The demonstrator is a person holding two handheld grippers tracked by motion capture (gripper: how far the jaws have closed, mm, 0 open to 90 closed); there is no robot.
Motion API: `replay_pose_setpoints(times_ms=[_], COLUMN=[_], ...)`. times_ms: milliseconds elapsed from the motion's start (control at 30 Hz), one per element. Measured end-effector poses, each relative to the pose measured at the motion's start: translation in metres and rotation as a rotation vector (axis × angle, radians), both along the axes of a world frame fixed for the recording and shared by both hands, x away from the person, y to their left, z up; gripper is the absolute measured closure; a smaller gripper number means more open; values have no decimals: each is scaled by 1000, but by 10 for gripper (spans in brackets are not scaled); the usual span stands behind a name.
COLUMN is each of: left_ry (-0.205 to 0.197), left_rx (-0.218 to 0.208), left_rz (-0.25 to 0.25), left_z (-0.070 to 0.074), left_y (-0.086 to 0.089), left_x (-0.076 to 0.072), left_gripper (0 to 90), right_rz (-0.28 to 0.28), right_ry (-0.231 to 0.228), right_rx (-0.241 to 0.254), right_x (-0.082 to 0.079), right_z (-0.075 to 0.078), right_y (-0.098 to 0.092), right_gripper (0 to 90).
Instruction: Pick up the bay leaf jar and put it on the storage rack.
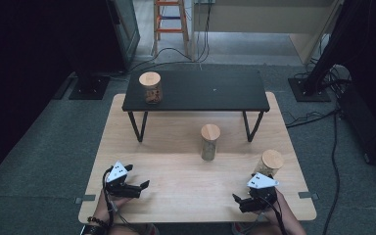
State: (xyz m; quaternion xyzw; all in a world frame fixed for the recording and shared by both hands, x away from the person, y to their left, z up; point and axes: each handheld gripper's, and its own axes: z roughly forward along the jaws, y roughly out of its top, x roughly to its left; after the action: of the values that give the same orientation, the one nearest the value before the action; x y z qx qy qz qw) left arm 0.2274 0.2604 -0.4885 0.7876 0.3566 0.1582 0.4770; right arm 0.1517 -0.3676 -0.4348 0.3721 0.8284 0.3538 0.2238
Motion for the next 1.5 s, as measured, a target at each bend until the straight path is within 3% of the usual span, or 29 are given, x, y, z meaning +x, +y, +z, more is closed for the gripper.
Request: replay_pose_setpoints(times_ms=[667,1500], left_ry=[7,9], left_rx=[4,7], left_rz=[1,9], left_z=[1,1], left_y=[-1,-2], left_x=[1,1], left_gripper=[6,6], right_rz=[38,46], right_ry=[1,11], right_rx=[-2,5], right_x=[18,42], right_z=[7,18], right_y=[19,42], right_gripper=[1,1])
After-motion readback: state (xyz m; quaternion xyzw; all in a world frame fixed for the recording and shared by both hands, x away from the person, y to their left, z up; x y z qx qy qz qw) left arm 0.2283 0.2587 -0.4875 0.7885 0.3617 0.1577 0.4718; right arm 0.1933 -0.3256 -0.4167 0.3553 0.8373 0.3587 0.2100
